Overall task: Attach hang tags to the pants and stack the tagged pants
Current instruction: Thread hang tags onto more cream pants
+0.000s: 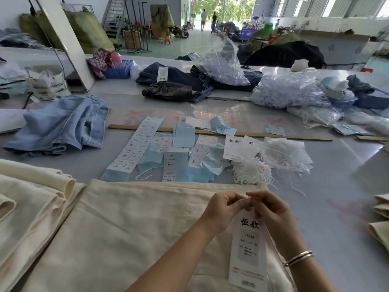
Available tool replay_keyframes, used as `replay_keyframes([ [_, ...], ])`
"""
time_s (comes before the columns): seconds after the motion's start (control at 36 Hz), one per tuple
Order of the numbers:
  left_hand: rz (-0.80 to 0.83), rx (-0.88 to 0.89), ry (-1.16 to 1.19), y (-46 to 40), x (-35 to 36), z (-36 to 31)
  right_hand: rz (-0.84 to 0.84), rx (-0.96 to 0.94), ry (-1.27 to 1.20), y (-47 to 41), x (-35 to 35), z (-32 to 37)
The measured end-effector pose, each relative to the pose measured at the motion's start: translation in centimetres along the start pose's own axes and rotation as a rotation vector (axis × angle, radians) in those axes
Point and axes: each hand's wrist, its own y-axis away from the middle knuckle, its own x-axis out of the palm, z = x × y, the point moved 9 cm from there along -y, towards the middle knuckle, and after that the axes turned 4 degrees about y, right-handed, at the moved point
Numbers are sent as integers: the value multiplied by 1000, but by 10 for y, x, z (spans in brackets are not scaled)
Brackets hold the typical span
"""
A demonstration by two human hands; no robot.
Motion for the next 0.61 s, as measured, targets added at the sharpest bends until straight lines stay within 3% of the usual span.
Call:
replay_keyframes([
  [0.31,42,-135,166,10,3,16,-85,51,132,6,-6,-8],
  [0.61,-3,-135,25,4,0,22,-101,84,65,11,-4,-12],
])
